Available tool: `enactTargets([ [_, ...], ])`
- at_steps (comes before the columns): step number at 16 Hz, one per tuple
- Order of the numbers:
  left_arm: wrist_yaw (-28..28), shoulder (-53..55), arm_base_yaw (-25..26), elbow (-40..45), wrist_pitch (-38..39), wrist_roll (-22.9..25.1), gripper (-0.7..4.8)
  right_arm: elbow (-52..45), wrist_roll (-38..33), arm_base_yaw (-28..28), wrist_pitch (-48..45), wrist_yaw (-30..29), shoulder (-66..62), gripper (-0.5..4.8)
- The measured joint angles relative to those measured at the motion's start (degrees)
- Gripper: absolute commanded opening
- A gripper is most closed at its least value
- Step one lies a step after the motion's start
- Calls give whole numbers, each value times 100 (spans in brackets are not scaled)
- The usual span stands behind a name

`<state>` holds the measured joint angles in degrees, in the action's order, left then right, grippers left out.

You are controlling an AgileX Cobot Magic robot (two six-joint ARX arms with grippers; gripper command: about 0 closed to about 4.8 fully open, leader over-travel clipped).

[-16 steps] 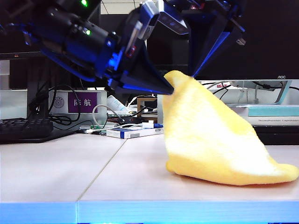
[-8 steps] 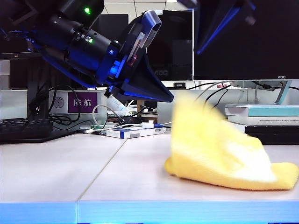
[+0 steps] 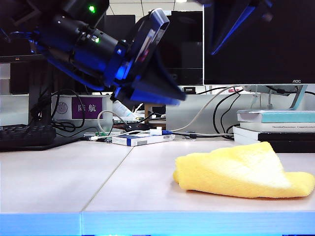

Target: Wipe the table from front to back using the rag.

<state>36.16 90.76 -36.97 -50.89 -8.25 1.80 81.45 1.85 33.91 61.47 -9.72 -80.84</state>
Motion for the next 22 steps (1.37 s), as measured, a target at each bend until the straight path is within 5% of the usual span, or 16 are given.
enactTargets([
  [4, -269, -533, -9, 0, -11, -166, -6, -2, 0, -9, -518, 752, 608, -2],
  [9, -1633, -2243, -4, -4, 138, -168, -6, -546, 236, -9, -1731, 855, 1788, -2],
  [12, -2439, -4459, -2, -35, 1445, -164, -6, -2870, 251, -7, -3344, 850, 3580, -2],
  [18, -2988, -6874, -4, 133, 4798, 116, -6, -5563, -114, -9, -4081, 1161, 5512, -1],
  [20, -3021, -7571, -4, 721, 4802, 7, -5, -6113, -223, -17, -4247, 1552, 6166, -1],
  [22, -3475, -8443, -4, 2594, 4059, -291, -6, -6758, -393, -7, -3917, 1613, 7117, -1],
])
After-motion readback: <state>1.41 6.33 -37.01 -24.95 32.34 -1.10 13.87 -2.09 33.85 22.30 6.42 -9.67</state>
